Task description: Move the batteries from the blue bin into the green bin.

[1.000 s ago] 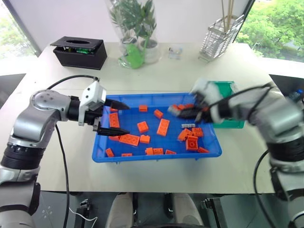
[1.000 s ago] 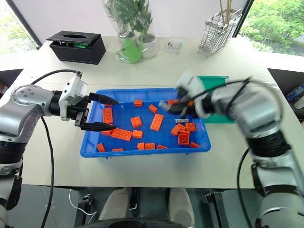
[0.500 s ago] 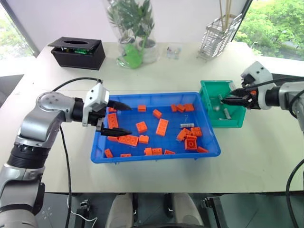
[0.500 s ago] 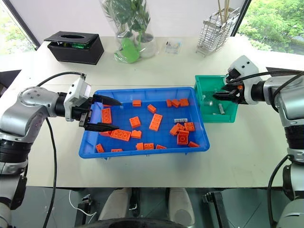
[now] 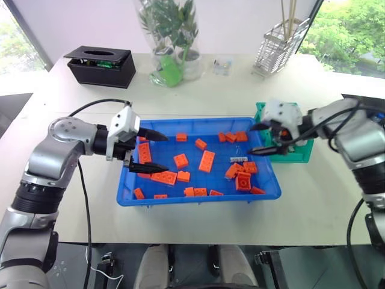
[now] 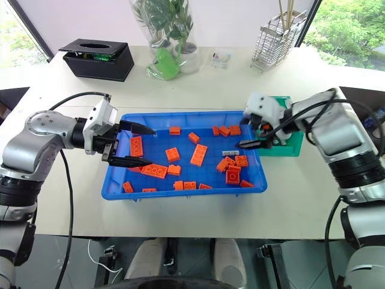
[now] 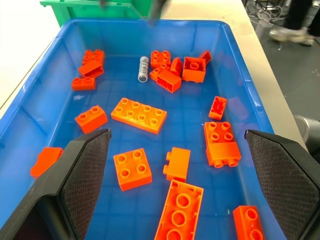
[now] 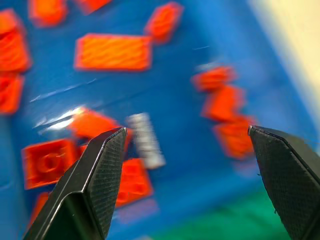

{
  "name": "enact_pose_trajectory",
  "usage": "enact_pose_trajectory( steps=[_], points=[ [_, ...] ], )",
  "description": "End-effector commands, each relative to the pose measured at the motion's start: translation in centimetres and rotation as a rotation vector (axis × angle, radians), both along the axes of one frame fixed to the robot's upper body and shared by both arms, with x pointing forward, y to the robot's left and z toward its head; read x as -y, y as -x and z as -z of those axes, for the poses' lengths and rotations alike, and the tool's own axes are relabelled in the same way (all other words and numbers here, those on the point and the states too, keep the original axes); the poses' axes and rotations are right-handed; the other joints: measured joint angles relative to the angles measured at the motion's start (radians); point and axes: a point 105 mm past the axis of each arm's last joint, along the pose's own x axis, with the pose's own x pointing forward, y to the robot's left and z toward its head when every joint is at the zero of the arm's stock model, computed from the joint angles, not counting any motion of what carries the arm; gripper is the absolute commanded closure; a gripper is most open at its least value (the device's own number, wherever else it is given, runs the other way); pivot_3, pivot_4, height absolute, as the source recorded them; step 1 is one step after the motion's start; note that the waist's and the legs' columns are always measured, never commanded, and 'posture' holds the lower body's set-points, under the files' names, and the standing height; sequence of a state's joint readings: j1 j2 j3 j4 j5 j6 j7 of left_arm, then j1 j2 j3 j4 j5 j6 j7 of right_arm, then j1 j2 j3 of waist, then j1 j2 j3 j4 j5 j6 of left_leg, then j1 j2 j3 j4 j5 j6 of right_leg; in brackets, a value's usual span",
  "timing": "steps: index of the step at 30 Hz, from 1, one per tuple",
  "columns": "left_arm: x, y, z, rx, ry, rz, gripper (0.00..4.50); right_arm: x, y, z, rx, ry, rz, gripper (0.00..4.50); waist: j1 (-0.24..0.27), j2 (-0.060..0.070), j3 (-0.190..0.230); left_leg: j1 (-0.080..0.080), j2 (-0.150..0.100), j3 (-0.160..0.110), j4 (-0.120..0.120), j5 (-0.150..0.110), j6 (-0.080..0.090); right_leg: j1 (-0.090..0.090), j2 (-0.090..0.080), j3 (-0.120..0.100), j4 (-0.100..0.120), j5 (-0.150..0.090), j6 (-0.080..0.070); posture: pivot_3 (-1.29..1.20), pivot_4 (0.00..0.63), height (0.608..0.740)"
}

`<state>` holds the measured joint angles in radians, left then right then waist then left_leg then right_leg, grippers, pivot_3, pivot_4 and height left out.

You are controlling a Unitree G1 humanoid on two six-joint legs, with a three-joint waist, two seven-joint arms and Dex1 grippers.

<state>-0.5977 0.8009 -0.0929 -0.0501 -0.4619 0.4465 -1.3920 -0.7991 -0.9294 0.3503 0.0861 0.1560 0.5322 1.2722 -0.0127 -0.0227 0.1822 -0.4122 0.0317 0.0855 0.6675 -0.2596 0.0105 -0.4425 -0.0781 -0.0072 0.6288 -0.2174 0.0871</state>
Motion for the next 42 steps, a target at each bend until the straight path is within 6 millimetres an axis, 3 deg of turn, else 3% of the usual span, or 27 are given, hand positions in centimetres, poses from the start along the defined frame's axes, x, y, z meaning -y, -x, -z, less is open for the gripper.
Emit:
enact_pose_trajectory(
  steps=[1,8,16,19,25,27,31,34,37,40,42],
  points=[
    [0.2,0.3,-1.2,0.053,0.008,0.013,0.0,-0.2,-0.8,0.7,0.027,0.077,-0.037,0.52,0.0,0.0,0.0,0.0,0.0,0.0,0.0,0.0,0.0,0.0,0.0,0.0,0.0,0.0,0.0,0.0,0.15,0.736],
    [-0.3,0.6,-1.3,0.055,0.012,-0.019,0.0,-0.6,-2.3,2.6,0.056,0.169,-0.065,0.52,-0.002,0.0,0.0,0.0,0.0,0.0,0.0,0.0,0.0,0.0,0.0,0.0,0.001,0.0,0.0,0.0,0.15,0.736],
    [-0.6,0.9,-1.2,0.051,0.019,-0.041,0.0,-0.8,-2.5,3.5,0.04,0.19,-0.098,0.52,-0.003,-0.001,0.0,0.002,0.0,0.0,0.001,0.0,0.0,0.003,0.0,0.0,0.0,0.0,0.0,0.0,0.15,0.736],
    [-0.6,0.9,-1.2,0.053,0.021,-0.045,0.0,-1.3,-2.4,4.0,0.029,0.192,-0.118,1.4,-0.005,-0.001,-0.001,0.003,0.0,0.0,0.001,0.0,0.0,0.003,0.0,0.0,0.001,-0.001,-0.001,0.0,0.15,0.736],
    [-0.4,0.6,-1.4,0.058,0.026,-0.042,0.0,-3.0,-1.4,4.2,0.005,0.165,-0.17,4.48,-0.007,-0.001,-0.001,0.003,0.0,0.0,0.001,0.0,0.0,0.003,0.0,0.0,0.001,0.0,-0.001,0.0,0.15,0.736],
    [-0.3,0.6,-1.4,0.06,0.026,-0.041,0.0,-3.4,-1.3,3.8,0.002,0.148,-0.168,4.48,-0.006,-0.001,-0.001,0.003,0.0,0.0,0.001,0.0,0.0,0.003,0.001,0.0,0.001,0.0,0.0,0.0,0.15,0.736],
    [-0.3,0.4,-1.4,0.061,0.028,-0.04,0.0,-3.7,-1.5,-0.7,0.034,0.013,-0.103,4.48,0.001,0.0,0.0,0.001,0.0,0.0,0.001,0.0,0.0,0.002,0.0,0.0,0.002,0.0,0.0,0.0,0.15,0.736],
    [-0.4,0.3,-1.3,0.06,0.029,-0.039,0.0,-2.8,-1.8,-4.2,0.053,-0.089,-0.014,4.48,0.0,0.001,0.0,0.001,0.0,0.0,0.001,0.0,0.0,0.001,0.0,0.0,0.001,0.0,0.0,0.0,0.15,0.736],
    [-0.4,0.1,-1.2,0.059,0.033,-0.04,0.0,-2.1,-1.6,-4.8,0.058,-0.091,0.007,4.48,0.003,0.0,0.0,0.001,0.0,-0.001,0.001,0.0,0.0,0.001,0.0,-0.001,0.001,0.0,0.0,0.0,0.15,0.736],
    [0.0,-0.2,-1.2,0.06,0.037,-0.03,0.0,-2.0,-1.5,-2.7,0.062,0.002,-0.009,3.62,0.0,-0.001,-0.001,0.001,0.0,-0.001,0.0,0.0,0.0,0.002,0.0,-0.001,0.001,0.0,-0.001,0.0,0.15,0.736],
    [0.2,-0.4,-1.4,0.065,0.041,-0.024,0.0,-2.3,-1.5,-1.5,0.053,0.028,-0.018,2.67,0.0,-0.001,-0.001,0.001,0.0,0.0,0.0,0.0,0.0,0.002,0.0,-0.001,0.001,0.0,-0.001,0.0,0.15,0.736]
  ],
)
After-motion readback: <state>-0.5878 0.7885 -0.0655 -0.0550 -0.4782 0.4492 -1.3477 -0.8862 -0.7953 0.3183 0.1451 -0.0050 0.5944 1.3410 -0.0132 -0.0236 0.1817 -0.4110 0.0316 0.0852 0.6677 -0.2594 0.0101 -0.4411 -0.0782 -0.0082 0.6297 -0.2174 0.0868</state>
